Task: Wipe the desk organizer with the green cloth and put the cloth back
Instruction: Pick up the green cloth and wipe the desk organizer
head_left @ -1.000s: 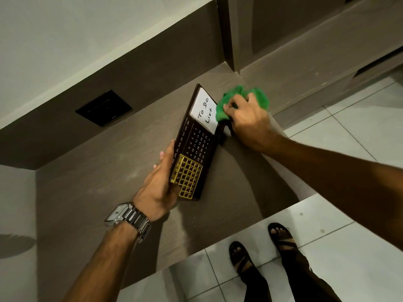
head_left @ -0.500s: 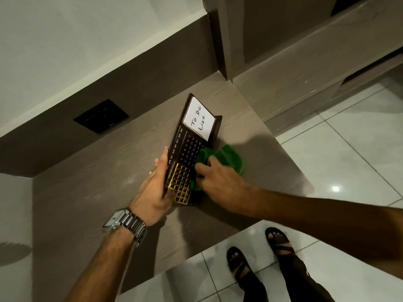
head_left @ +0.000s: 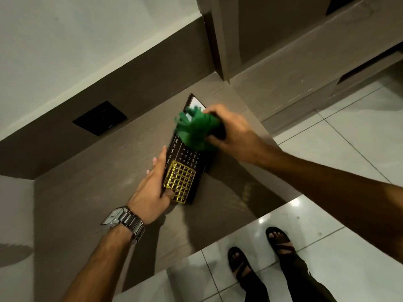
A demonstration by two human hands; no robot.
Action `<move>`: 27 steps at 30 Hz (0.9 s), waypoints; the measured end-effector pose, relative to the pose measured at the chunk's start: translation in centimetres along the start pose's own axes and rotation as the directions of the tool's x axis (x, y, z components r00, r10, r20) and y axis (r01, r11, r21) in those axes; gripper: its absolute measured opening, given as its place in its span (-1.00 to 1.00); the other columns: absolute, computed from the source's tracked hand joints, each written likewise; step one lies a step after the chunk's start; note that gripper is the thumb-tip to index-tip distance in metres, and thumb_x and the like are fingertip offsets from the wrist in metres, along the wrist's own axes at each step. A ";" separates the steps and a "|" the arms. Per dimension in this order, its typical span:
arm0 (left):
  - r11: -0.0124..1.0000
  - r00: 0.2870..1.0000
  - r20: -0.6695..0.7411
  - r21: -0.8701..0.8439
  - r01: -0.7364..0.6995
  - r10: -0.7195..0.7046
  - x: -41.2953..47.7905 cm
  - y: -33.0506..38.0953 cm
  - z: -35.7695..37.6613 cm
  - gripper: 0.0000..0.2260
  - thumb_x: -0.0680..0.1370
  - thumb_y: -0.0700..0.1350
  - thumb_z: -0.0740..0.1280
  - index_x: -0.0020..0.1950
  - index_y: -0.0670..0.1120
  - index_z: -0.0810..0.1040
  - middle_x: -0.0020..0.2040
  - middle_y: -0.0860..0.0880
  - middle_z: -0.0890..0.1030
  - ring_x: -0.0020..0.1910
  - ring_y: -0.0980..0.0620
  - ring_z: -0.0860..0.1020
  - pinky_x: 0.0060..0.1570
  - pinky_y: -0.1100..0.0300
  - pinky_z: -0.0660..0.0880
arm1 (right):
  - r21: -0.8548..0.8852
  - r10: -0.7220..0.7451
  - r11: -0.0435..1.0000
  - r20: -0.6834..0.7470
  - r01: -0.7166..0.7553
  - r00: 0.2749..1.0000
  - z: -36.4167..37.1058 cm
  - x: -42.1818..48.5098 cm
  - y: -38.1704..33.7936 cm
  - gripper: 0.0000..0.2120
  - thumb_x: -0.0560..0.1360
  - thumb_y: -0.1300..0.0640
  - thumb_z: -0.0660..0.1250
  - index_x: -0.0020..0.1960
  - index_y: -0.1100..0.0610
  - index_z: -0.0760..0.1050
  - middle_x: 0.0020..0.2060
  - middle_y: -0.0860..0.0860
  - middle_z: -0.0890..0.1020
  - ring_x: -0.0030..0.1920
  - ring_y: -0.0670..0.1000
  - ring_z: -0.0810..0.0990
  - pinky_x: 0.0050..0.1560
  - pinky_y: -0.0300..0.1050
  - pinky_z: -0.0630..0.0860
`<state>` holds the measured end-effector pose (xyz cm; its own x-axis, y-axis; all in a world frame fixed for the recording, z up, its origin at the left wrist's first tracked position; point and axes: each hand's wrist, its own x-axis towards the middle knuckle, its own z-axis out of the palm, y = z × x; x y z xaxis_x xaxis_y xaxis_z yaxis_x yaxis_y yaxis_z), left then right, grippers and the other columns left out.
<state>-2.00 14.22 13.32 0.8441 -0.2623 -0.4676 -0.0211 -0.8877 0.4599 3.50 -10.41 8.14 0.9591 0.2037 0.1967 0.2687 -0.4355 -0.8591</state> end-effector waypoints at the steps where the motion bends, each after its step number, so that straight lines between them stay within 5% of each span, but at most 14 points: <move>1: 1.000 1.000 0.007 -0.002 0.001 -0.001 -0.1 0.2 -0.1 -0.05 0.52 -0.29 0.31 0.48 0.27 -0.37 0.61 -0.14 0.02 0.54 -0.23 0.14 0.45 -0.32 0.17 | -0.118 -0.003 0.993 0.064 0.011 0.998 0.8 -0.1 0.7 -0.42 0.45 0.18 0.41 0.41 0.03 0.29 0.29 0.06 0.48 0.28 0.06 0.43 0.19 0.19 0.50; 4: 1.000 1.000 0.021 -0.029 0.004 -0.003 -0.1 0.4 -0.2 -0.04 0.51 -0.31 0.30 0.48 0.29 -0.36 0.60 -0.14 0.07 0.51 -0.26 0.20 0.41 -0.35 0.21 | -0.483 -0.181 0.839 0.186 0.250 0.966 3.2 -1.2 2.1 -0.33 0.39 0.18 0.46 0.45 0.04 0.31 0.32 0.15 0.46 0.28 0.20 0.40 0.11 0.20 0.52; 8: 0.999 1.000 0.019 -0.044 0.004 -0.003 -0.1 0.4 -0.2 -0.05 0.51 -0.33 0.29 0.48 0.29 -0.34 0.60 -0.15 0.07 0.49 -0.32 0.21 0.38 -0.38 0.24 | -0.523 -0.351 0.652 0.433 0.549 0.830 3.2 -2.3 4.2 -0.39 0.44 0.20 0.44 0.44 0.05 0.34 0.38 0.10 0.45 0.43 0.25 0.29 0.24 0.27 0.43; 11: 0.999 1.000 0.012 -0.038 -0.010 0.011 -0.1 0.4 -0.2 -0.05 0.52 -0.33 0.29 0.48 0.29 -0.35 0.60 -0.14 0.07 0.51 -0.26 0.19 0.41 -0.34 0.23 | -0.572 -0.431 0.550 0.430 0.608 0.794 1.9 -1.3 5.4 -0.54 0.50 0.13 0.29 0.39 -0.06 0.40 0.40 -0.03 0.43 0.47 0.11 0.24 0.38 0.14 0.32; 14: 0.999 1.000 0.016 -0.043 -0.019 0.019 0.1 0.3 -0.3 -0.06 0.52 -0.31 0.29 0.49 0.27 -0.35 0.60 -0.12 0.06 0.53 -0.25 0.16 0.40 -0.36 0.22 | -0.637 -0.417 0.548 0.355 0.542 0.837 -0.8 1.3 6.2 -0.73 0.56 -0.12 0.23 0.24 -0.27 0.47 0.32 -0.33 0.37 0.28 -0.22 0.29 0.22 -0.03 0.41; 17: 0.999 0.999 0.013 -0.029 -0.031 0.031 0.3 0.2 -0.2 -0.07 0.52 -0.30 0.30 0.49 0.26 -0.34 0.61 -0.12 0.03 0.54 -0.23 0.14 0.42 -0.35 0.20 | -0.711 -0.290 0.607 0.218 0.355 0.932 -3.4 3.8 6.5 -0.67 0.50 -0.02 0.32 0.25 -0.02 0.55 0.32 -0.06 0.52 0.34 0.17 0.34 0.29 0.17 0.29; 21: 1.000 1.000 0.019 -0.015 -0.024 0.024 0.3 0.1 -0.3 -0.05 0.52 -0.29 0.30 0.46 0.31 -0.37 0.61 -0.13 0.00 0.54 -0.24 0.14 0.42 -0.34 0.22 | -0.572 -0.259 0.749 0.210 0.333 0.943 -1.0 0.8 6.0 -0.66 0.54 0.12 0.22 0.24 -0.14 0.55 0.35 -0.10 0.46 0.39 -0.03 0.30 0.37 0.00 0.28; 23: 0.999 0.999 0.021 0.008 -0.037 0.037 0.3 0.0 -0.3 -0.04 0.52 -0.30 0.30 0.45 0.31 -0.39 0.60 -0.15 0.06 0.52 -0.28 0.19 0.39 -0.36 0.26 | -0.498 -0.300 0.758 0.305 0.420 0.904 1.3 -2.2 4.5 -0.63 0.51 0.21 0.26 0.21 -0.15 0.57 0.34 -0.06 0.48 0.37 -0.02 0.34 0.37 -0.07 0.27; 25: 0.999 0.999 0.021 0.013 -0.045 0.044 0.3 0.0 -0.4 -0.01 0.51 -0.31 0.31 0.42 0.35 -0.40 0.58 -0.18 0.11 0.47 -0.34 0.24 0.35 -0.38 0.29 | -0.294 -0.379 0.797 0.438 0.528 0.815 3.6 -4.6 3.9 -0.67 0.45 0.23 0.38 0.14 -0.09 0.60 0.27 0.07 0.56 0.31 0.11 0.45 0.31 0.08 0.41; 27: 0.999 0.999 0.025 -0.001 -0.037 0.037 0.3 -0.1 -0.4 0.01 0.49 -0.33 0.31 0.41 0.38 -0.39 0.58 -0.18 0.11 0.46 -0.37 0.24 0.32 -0.38 0.32 | -0.222 -0.532 0.692 0.488 0.688 0.692 5.3 -5.5 3.7 -0.62 0.36 0.23 0.52 0.15 0.04 0.61 0.21 0.09 0.61 0.28 0.22 0.49 0.23 0.20 0.48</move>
<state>-1.53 14.35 13.46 0.8293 -0.3042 -0.4687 -0.0520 -0.8772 0.4773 -1.29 -8.44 1.38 0.4773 0.8004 0.3627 0.8650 -0.3554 -0.3542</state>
